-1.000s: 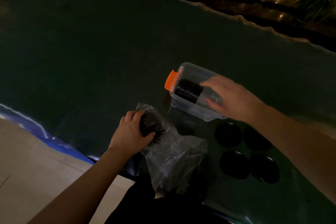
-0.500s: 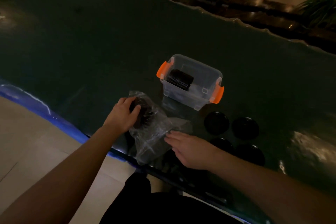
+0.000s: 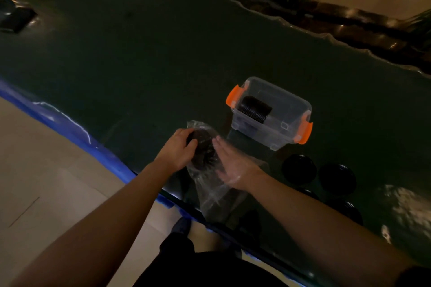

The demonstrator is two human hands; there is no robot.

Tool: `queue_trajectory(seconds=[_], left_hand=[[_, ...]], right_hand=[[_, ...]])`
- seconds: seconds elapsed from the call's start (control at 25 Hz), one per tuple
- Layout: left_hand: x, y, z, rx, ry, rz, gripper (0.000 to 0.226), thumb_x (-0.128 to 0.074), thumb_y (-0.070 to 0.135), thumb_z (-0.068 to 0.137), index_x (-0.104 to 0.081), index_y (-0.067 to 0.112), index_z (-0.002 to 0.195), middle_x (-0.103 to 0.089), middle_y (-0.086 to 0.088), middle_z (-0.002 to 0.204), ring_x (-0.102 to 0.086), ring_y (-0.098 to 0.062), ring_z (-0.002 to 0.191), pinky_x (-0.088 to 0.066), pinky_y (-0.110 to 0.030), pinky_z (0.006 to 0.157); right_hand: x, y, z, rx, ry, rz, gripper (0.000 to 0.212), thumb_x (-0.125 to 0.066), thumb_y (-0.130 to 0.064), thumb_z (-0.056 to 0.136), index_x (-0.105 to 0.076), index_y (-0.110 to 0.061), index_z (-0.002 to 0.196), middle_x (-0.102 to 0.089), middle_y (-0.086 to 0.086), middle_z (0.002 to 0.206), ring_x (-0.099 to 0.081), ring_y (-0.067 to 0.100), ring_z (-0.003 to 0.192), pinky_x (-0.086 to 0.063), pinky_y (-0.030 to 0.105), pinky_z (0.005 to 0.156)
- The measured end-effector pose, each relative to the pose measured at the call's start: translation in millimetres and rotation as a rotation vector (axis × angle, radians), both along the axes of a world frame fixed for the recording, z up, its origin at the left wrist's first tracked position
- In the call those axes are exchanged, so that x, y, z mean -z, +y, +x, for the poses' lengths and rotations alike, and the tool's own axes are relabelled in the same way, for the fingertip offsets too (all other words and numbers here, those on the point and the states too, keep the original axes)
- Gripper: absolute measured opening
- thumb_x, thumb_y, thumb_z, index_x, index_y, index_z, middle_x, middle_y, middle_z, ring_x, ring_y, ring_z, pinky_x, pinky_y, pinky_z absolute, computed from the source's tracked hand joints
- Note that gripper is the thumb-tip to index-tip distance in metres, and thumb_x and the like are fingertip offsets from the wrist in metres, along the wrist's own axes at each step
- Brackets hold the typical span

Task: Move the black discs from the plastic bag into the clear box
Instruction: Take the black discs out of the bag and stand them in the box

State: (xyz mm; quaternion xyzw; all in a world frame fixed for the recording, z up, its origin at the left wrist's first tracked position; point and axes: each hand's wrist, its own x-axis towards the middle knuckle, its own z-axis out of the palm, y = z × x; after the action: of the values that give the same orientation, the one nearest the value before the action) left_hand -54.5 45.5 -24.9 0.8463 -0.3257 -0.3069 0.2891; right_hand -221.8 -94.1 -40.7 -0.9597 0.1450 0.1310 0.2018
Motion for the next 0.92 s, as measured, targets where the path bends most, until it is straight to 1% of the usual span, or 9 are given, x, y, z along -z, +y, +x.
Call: queue_trajectory(seconds=[0.12, 0.2, 0.32, 0.36, 0.48, 0.56, 0.64, 0.76, 0.92], left_hand=[[4.1, -0.6, 5.1, 0.006, 0.022, -0.024, 0.041, -0.052, 0.030, 0.096, -0.059, 0.013, 0.133, -0.055, -0.003, 0.119, -0.059, -0.024, 0.110, -0.038, -0.026, 0.097], [4.5, -2.6, 8.9, 0.031, 0.041, -0.041, 0.037, -0.050, 0.032, 0.094, -0.064, 0.018, 0.124, -0.054, 0.001, 0.111, -0.059, -0.020, 0.104, -0.037, -0.024, 0.093], [3.2, -1.9, 13.5, 0.072, 0.031, -0.062, 0.041, -0.043, 0.041, 0.085, -0.066, 0.022, 0.113, -0.054, 0.003, 0.106, -0.054, -0.012, 0.096, -0.036, -0.024, 0.089], [2.7, -0.9, 14.6, 0.085, 0.020, -0.073, 0.043, -0.042, 0.041, 0.084, -0.066, 0.021, 0.114, -0.054, 0.003, 0.106, -0.054, -0.012, 0.096, -0.036, -0.024, 0.089], [1.3, 2.9, 17.8, 0.139, -0.022, -0.070, 0.043, -0.048, 0.031, 0.087, -0.064, 0.014, 0.124, -0.055, -0.004, 0.114, -0.056, -0.020, 0.106, -0.034, -0.023, 0.096], [1.0, 4.4, 19.7, 0.168, -0.076, -0.068, 0.040, -0.052, 0.020, 0.090, -0.061, 0.008, 0.128, -0.056, -0.012, 0.124, -0.055, -0.026, 0.115, -0.032, -0.023, 0.100], [-1.4, 6.3, 20.4, 0.183, -0.121, -0.064, 0.047, -0.053, 0.021, 0.091, -0.055, 0.006, 0.136, -0.053, -0.015, 0.131, -0.055, -0.030, 0.117, -0.033, -0.025, 0.100], [-5.7, 7.3, 19.3, 0.195, -0.192, -0.058, 0.057, -0.056, 0.027, 0.092, -0.045, 0.008, 0.144, -0.045, -0.015, 0.138, -0.052, -0.031, 0.121, -0.037, -0.031, 0.102], [-11.2, 4.6, 18.7, 0.167, -0.277, 0.019, 0.075, -0.063, 0.030, 0.091, -0.029, 0.001, 0.152, -0.036, -0.019, 0.148, -0.045, -0.037, 0.130, -0.039, -0.045, 0.111]], right_hand=[[-4.9, -0.5, 18.4, -0.046, -0.029, 0.040, 0.093, -0.063, -0.030, 0.096, 0.001, -0.013, 0.161, 0.003, 0.007, 0.170, 0.000, 0.022, 0.156, -0.009, 0.036, 0.126], [-9.0, 1.1, 28.9, -0.036, -0.113, 0.078, 0.090, -0.068, -0.023, 0.092, -0.012, -0.005, 0.159, -0.010, 0.016, 0.168, -0.009, 0.031, 0.155, -0.017, 0.044, 0.125], [-9.9, 3.5, 45.3, -0.069, -0.200, 0.052, 0.079, -0.072, -0.009, 0.088, -0.029, 0.004, 0.154, -0.027, 0.026, 0.161, -0.023, 0.041, 0.151, -0.017, 0.047, 0.125], [-10.2, 4.5, 49.6, -0.081, -0.216, 0.032, 0.076, -0.072, -0.004, 0.087, -0.034, 0.005, 0.152, -0.033, 0.026, 0.159, -0.028, 0.042, 0.149, -0.019, 0.048, 0.124], [-7.8, 3.5, 55.3, -0.145, -0.216, -0.053, 0.065, -0.077, -0.001, 0.080, -0.051, 0.009, 0.139, -0.053, 0.032, 0.139, -0.051, 0.050, 0.129, -0.039, 0.054, 0.112], [-9.9, 3.7, 54.4, -0.145, -0.239, -0.073, 0.055, -0.075, -0.001, 0.082, -0.057, 0.009, 0.133, -0.058, 0.032, 0.130, -0.056, 0.050, 0.119, -0.045, 0.053, 0.106], [-12.2, 5.8, 53.0, -0.126, -0.274, -0.043, 0.046, -0.072, 0.000, 0.085, -0.059, 0.010, 0.128, -0.060, 0.032, 0.126, -0.059, 0.047, 0.114, -0.047, 0.051, 0.102], [-18.2, 6.7, 50.1, -0.037, -0.208, 0.007, 0.042, -0.059, -0.002, 0.096, -0.053, 0.005, 0.137, -0.054, 0.028, 0.138, -0.051, 0.041, 0.128, -0.038, 0.046, 0.109], [-34.4, 4.2, 31.0, -0.101, -0.017, -0.034, 0.070, -0.067, -0.012, 0.093, -0.032, -0.014, 0.153, -0.037, 0.009, 0.149, -0.033, 0.025, 0.138, -0.029, 0.037, 0.114]])
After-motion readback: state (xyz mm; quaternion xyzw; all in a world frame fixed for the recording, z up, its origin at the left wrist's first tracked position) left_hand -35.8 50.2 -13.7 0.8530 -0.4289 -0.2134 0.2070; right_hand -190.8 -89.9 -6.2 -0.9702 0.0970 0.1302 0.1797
